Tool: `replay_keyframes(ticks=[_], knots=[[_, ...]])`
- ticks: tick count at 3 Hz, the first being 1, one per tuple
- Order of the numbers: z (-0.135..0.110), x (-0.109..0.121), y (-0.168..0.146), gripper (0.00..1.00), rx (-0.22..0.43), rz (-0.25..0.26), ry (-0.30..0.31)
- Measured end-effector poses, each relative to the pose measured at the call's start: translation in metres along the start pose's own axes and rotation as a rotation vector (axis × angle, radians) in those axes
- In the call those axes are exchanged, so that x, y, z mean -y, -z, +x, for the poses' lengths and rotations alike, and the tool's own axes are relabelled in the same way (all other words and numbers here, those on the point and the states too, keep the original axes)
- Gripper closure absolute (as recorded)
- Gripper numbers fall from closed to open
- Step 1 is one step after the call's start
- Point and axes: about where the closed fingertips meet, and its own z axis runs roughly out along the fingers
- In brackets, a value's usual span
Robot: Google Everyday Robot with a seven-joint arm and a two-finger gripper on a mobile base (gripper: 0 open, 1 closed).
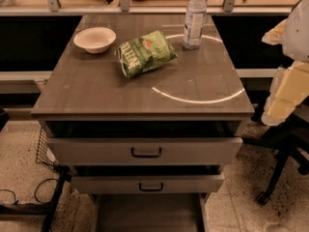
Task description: Close bottom drawer
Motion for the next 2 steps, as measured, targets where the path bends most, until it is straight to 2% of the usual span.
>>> replay_keyframes(ticks=[1, 2], knots=[[0.0, 0.0, 0.0, 0.0, 0.0, 0.0, 0.0], [0.02, -0.016, -0.01, 0.0, -0.009, 0.004, -0.002]])
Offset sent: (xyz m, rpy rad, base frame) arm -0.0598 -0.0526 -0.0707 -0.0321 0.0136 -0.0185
